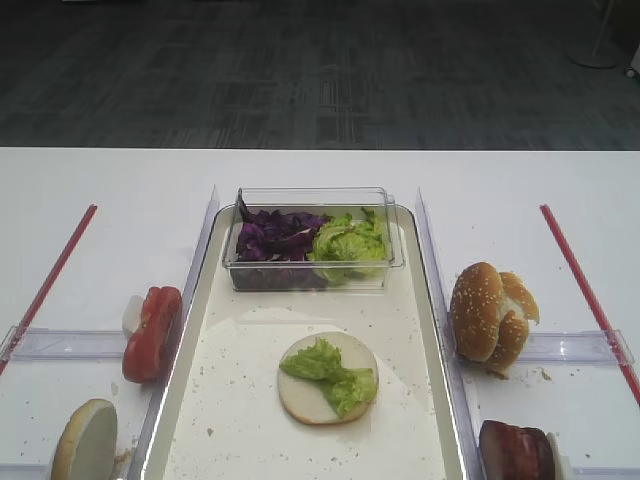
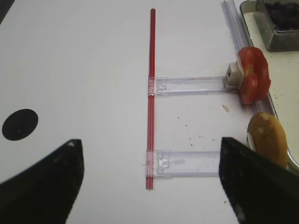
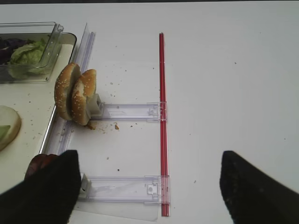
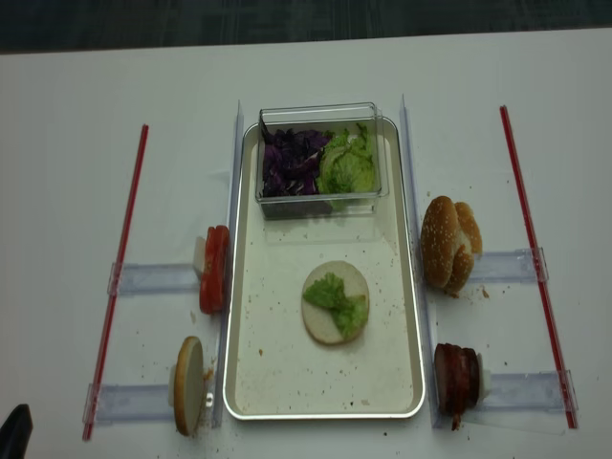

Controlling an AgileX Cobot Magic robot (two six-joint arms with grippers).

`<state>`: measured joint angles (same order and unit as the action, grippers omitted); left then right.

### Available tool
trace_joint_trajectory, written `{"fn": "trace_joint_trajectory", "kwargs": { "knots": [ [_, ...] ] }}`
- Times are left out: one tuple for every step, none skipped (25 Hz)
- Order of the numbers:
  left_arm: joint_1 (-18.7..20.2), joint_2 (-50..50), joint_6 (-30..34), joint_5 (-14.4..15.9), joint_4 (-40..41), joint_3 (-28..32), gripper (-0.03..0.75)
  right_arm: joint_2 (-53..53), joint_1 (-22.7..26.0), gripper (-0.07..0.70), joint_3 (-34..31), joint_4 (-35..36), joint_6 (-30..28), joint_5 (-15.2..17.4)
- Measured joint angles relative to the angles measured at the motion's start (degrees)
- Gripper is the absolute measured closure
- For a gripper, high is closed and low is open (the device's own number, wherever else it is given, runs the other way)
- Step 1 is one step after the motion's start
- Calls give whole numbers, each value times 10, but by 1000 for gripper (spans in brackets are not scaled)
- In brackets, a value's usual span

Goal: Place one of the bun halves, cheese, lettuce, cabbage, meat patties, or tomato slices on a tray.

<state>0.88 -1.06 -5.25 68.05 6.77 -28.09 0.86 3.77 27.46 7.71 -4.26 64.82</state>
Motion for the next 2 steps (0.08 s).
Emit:
{"fn": "trace_joint_trajectory", "kwargs": {
  "knots": [
    [0,0,0,0,0,0,170,0,0,7,0,0,0,0],
    [0,0,0,0,0,0,170,0,0,7,0,0,0,0]
  ]
}}
